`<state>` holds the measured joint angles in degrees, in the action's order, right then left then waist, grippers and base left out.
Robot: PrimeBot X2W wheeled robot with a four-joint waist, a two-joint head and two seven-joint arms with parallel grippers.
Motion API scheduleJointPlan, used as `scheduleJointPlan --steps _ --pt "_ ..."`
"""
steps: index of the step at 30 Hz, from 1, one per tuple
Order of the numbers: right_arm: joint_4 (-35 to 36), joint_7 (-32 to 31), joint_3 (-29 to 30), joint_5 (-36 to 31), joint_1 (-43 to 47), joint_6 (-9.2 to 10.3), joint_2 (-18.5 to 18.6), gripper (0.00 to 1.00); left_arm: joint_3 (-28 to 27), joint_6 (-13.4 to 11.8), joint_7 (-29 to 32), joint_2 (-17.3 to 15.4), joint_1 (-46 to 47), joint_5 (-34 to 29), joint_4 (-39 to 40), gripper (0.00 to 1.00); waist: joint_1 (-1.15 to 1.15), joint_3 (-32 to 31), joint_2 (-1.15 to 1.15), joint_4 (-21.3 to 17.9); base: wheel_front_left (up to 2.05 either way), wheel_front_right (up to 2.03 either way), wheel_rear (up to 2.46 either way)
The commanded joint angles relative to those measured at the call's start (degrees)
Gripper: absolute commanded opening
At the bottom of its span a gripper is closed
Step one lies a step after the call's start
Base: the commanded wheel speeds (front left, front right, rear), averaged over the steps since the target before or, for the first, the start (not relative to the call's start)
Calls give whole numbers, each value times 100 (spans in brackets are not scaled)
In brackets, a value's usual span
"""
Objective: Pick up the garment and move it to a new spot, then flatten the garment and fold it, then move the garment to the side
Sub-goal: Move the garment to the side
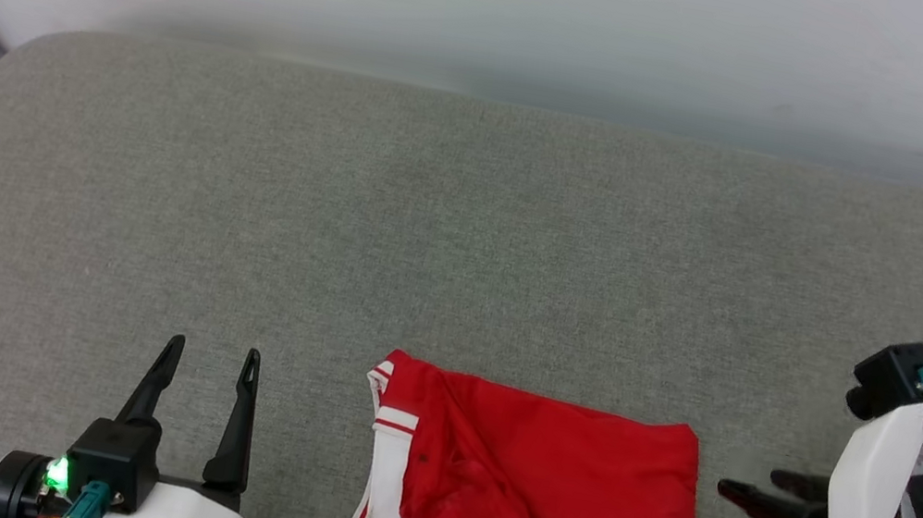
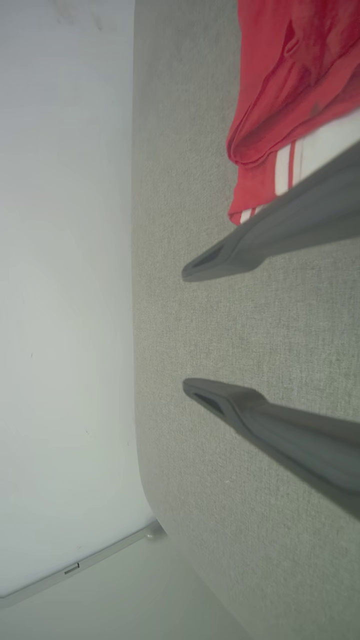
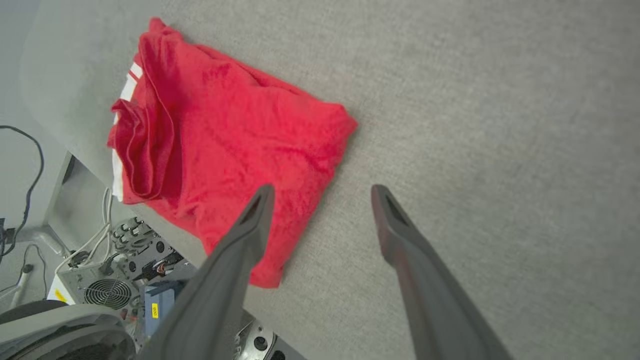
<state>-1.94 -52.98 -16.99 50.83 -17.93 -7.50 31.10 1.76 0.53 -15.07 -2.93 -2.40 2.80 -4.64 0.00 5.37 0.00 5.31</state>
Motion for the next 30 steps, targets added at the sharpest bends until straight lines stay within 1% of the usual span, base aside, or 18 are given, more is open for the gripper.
scheduleJointPlan --steps 1,4,10,18,22,23,24,25,27,30 --pt "-72 -132 -6 139 114 2 -42 100 34 17 -13 6 115 42 31 100 0 173 0 90 0 0 0" --pt "-208 -290 -60 276 196 2 -110 100 97 -16 -13 7 225 57 63 100 0 366 0 173 0 0 0" --pt "-582 -234 -115 456 264 2 -379 100 193 -39 -13 7 444 92 87 100 0 715 0 334 0 0 0" --pt "-1066 16 -505 450 369 6 -720 100 280 -56 -13 7 657 152 66 100 0 989 0 475 0 0 0" --pt "-1236 168 -735 415 366 7 -787 100 320 -62 -13 7 693 176 32 100 0 1031 0 516 0 0 0" --pt "-1243 207 -790 402 342 7 -770 87 328 -68 -13 7 711 180 29 100 0 1032 0 522 0 0 0" --pt "-1244 272 -837 387 312 7 -744 22 332 -72 -13 7 722 185 23 100 0 1028 0 527 0 0 0" --pt "-1251 324 -869 407 283 7 -722 0 340 -77 -13 7 726 187 14 100 0 1016 0 531 0 0 0" --pt "-1211 458 -908 476 219 5 -667 0 348 -89 -13 7 701 187 -13 100 0 959 0 530 0 0 0" --pt "-1122 669 -926 524 51 6 -485 0 336 -100 -13 7 584 182 -53 100 0 804 0 495 0 0 0"
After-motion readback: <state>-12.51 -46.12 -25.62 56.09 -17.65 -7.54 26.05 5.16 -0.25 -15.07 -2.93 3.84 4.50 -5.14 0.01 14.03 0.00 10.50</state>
